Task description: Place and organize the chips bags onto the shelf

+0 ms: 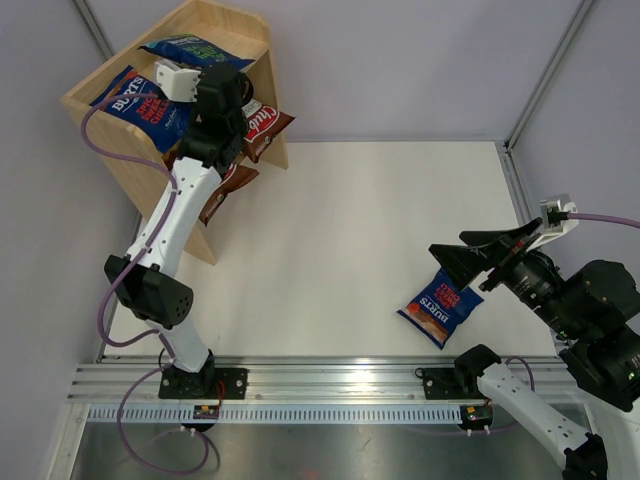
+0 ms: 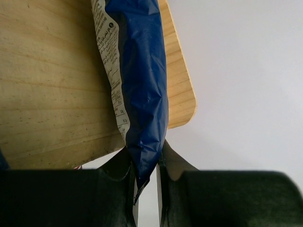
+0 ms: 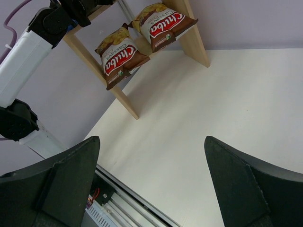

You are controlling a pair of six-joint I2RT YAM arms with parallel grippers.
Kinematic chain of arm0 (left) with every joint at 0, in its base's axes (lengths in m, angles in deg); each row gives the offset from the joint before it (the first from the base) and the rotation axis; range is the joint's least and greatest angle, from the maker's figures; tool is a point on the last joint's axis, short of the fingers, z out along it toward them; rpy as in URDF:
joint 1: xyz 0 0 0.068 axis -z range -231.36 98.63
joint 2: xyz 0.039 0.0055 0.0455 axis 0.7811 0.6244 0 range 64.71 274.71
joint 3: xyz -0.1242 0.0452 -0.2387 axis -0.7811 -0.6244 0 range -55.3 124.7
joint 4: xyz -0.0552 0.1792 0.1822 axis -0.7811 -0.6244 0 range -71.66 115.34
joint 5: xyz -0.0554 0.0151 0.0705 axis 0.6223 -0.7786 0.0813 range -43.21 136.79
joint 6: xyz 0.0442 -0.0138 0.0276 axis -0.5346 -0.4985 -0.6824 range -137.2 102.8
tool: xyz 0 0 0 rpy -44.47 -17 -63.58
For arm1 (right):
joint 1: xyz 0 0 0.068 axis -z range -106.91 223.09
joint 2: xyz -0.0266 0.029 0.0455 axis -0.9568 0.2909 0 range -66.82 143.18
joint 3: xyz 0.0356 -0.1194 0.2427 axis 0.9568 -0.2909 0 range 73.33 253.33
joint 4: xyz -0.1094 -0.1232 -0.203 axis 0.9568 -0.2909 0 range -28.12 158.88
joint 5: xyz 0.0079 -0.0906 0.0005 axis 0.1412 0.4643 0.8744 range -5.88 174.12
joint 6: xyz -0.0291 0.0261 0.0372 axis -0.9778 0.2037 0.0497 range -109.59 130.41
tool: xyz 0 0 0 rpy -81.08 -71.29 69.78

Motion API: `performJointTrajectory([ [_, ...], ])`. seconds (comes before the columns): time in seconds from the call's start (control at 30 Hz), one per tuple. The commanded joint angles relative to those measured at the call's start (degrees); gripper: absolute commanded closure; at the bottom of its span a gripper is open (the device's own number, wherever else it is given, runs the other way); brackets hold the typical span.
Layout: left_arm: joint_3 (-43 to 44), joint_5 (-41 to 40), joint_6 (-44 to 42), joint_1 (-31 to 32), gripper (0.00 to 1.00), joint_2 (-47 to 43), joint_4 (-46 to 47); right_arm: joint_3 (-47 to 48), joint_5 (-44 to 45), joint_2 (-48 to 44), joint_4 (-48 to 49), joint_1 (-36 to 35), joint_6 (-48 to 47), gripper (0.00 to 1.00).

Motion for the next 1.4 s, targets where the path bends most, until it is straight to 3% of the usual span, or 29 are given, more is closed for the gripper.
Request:
performJointTrajectory([
  [0.0, 2.83, -2.14, -0.28, 0.44, 0.96, 0.45, 1.92, 0.52, 0.77, -0.15, 0.56, -0.23, -1.53, 0.0],
  [0.5, -4.12, -4.44, -0.88, 0.27, 0.95, -5.0, 5.69, 1.75, 0.06, 0.03, -0.5, -0.23, -0.92, 0.01],
  [0.77, 1.5, -0.48, 1.3, 0.01, 0.95, 1.58, 4.99, 0.52, -1.08, -0.85, 0.82, -0.32, 0.22, 0.0],
  [1.37, 14.95, -3.9, -0.28, 1.85, 0.91, 16.27, 11.67, -3.09, -7.67, -7.18, 1.62, -0.23, 6.64, 0.01],
])
